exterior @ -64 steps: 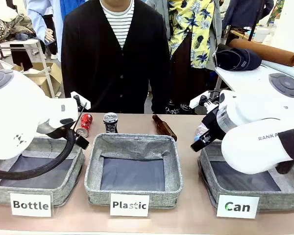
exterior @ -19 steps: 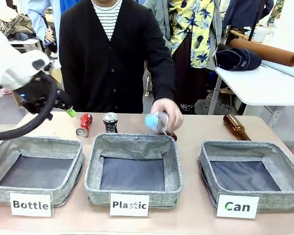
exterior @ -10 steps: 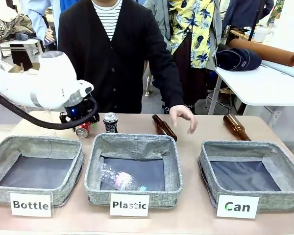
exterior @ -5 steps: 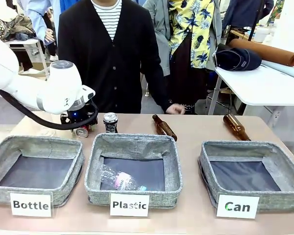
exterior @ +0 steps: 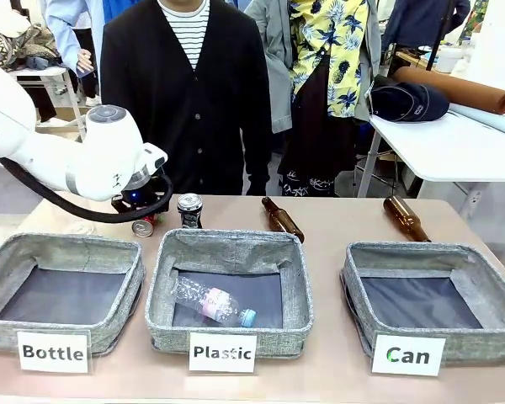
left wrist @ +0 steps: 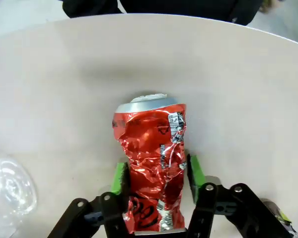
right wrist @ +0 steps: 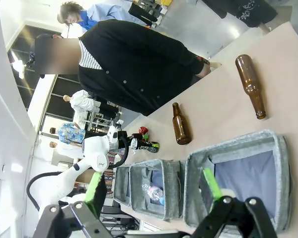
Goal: Sort the can waste into the basket.
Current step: Pick up the can waste from the table and place it in the right Fabric basket.
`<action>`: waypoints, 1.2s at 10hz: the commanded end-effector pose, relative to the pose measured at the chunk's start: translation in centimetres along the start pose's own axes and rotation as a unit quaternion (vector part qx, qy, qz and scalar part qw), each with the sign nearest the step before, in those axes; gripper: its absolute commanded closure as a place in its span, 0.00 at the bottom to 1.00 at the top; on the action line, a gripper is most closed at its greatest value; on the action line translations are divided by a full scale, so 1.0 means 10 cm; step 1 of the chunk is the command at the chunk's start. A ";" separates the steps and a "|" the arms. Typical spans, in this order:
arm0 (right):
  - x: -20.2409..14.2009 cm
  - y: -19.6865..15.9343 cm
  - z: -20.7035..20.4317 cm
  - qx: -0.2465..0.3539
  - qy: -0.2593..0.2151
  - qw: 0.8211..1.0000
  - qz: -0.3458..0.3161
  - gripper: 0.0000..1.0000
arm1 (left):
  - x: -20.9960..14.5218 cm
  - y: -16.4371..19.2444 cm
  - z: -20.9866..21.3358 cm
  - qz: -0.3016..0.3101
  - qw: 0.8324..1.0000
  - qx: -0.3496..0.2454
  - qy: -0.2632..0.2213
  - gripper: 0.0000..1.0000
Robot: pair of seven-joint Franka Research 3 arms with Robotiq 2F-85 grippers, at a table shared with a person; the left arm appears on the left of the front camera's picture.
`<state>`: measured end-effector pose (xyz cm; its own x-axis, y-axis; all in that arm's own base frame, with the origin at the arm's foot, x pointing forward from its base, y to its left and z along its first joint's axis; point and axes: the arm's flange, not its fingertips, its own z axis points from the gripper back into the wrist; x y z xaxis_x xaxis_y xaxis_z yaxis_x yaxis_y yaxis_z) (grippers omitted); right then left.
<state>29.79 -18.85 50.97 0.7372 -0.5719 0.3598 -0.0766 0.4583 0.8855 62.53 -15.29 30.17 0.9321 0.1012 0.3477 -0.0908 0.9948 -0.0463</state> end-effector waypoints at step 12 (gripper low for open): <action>0.03 -0.01 -0.02 0.009 -0.007 1.000 0.014 0.00 | -2.05 1.42 3.20 -0.366 0.901 -0.233 -0.010 1.00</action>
<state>29.86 -18.85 50.93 0.7380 -0.5706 0.3602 -0.0752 0.4609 0.8842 32.47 -6.23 52.53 0.7229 -0.5308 0.4423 0.6667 0.7038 -0.2451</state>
